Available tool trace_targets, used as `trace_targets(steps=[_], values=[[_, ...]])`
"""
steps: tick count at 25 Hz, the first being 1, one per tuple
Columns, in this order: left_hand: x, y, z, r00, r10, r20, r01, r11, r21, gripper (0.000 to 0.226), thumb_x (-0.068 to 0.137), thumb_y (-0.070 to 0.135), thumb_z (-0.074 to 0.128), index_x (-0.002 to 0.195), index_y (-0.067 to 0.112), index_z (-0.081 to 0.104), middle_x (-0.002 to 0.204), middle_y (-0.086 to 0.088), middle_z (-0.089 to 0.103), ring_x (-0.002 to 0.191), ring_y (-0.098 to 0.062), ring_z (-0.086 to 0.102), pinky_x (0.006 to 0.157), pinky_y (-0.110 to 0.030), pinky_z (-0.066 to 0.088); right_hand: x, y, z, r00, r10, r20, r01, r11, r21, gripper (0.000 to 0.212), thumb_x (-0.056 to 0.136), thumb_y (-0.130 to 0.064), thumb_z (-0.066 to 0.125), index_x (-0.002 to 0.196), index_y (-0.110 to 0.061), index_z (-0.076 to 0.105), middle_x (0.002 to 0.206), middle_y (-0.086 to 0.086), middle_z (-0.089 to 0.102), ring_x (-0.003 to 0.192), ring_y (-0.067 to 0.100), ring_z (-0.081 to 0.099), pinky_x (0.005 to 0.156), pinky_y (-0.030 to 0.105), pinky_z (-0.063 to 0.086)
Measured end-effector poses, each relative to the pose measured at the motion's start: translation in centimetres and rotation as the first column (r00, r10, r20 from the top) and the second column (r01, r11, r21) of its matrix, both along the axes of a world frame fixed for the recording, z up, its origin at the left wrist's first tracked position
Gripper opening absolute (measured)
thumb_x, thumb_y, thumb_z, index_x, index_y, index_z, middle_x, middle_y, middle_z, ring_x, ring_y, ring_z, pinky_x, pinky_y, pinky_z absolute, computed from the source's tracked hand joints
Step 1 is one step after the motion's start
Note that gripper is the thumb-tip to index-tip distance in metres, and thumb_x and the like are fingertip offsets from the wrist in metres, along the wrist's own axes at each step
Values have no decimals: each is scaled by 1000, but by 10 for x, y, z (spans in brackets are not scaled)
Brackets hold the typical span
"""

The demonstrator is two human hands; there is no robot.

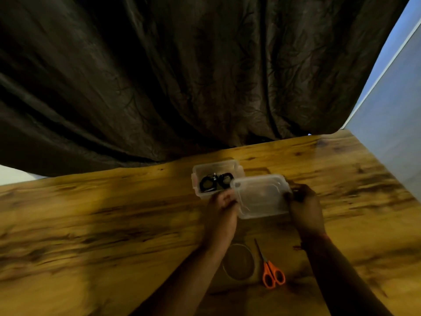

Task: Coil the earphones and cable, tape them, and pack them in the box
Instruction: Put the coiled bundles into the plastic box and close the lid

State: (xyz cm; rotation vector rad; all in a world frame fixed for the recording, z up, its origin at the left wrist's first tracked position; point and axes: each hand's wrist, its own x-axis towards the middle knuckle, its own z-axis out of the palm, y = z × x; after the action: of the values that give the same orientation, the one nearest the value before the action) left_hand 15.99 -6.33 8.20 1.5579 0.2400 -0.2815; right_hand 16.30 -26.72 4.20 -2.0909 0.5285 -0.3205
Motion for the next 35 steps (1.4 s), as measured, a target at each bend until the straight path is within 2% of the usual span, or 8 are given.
trace_targets(steps=[4, 8, 11, 17, 21, 27, 31, 35], values=[[32, 30, -4, 977, 119, 177, -165, 947, 276, 38, 96, 13, 56, 132, 24, 53, 132, 0, 58, 112, -17, 60, 86, -33, 53, 43, 47, -1, 988, 154, -20, -152, 987, 60, 33, 83, -26, 57, 115, -27, 66, 118, 1, 61, 111, 20, 59, 99, 43, 50], [59, 49, -9, 967, 96, 235, -207, 834, 512, 39, 96, 5, 50, 133, 15, 52, 130, -9, 58, 113, -29, 60, 86, -40, 53, 63, 84, 6, 971, 200, -134, -190, 978, 81, 38, 94, -14, 57, 132, -19, 56, 126, 6, 41, 115, 31, 52, 107, 45, 42], [69, 52, -21, 979, 21, 204, -140, 794, 592, 41, 97, 5, 50, 137, 11, 49, 135, -13, 52, 114, -28, 57, 82, -27, 47, 70, 92, 2, 971, 182, -155, -180, 983, 27, 48, 94, -10, 56, 140, -18, 47, 133, 13, 39, 115, 38, 51, 107, 45, 42], [74, 54, -32, 976, -85, 200, -76, 730, 679, 46, 98, 3, 48, 142, 11, 43, 143, -13, 45, 120, -27, 53, 84, -18, 38, 70, 88, -6, 965, 170, -200, -172, 985, 9, 52, 92, 1, 54, 142, -9, 46, 140, 19, 34, 117, 38, 51, 104, 33, 40], [72, 60, -29, 971, -63, 233, -117, 722, 681, 42, 95, 0, 51, 136, 8, 49, 137, -15, 49, 112, -28, 57, 77, -23, 44, 72, 93, -10, 967, 201, -159, -203, 979, 3, 48, 92, 0, 54, 139, -12, 49, 141, 18, 34, 111, 37, 55, 100, 41, 48], [77, 81, -38, 975, -4, 220, -152, 712, 685, 41, 92, 7, 60, 132, 10, 53, 135, -13, 51, 108, -28, 60, 84, -39, 54, 75, 107, -17, 962, 250, -107, -253, 967, -13, 53, 95, -6, 53, 146, -19, 43, 142, 16, 34, 119, 36, 50, 104, 47, 46], [78, 90, -51, 982, 42, 184, -151, 760, 632, 41, 91, 10, 62, 130, 16, 53, 134, -9, 54, 100, -23, 63, 72, -28, 51, 78, 110, -22, 961, 261, -92, -264, 964, -14, 58, 94, -9, 55, 148, -23, 41, 142, 16, 38, 126, 38, 47, 106, 52, 44], [78, 92, -49, 981, 3, 196, -134, 737, 662, 41, 92, 10, 59, 132, 15, 53, 133, -10, 54, 95, -26, 64, 69, -33, 54, 79, 112, -21, 956, 279, -91, -287, 954, -89, 55, 97, -9, 51, 150, -17, 38, 142, 16, 41, 128, 37, 44, 105, 47, 43]])
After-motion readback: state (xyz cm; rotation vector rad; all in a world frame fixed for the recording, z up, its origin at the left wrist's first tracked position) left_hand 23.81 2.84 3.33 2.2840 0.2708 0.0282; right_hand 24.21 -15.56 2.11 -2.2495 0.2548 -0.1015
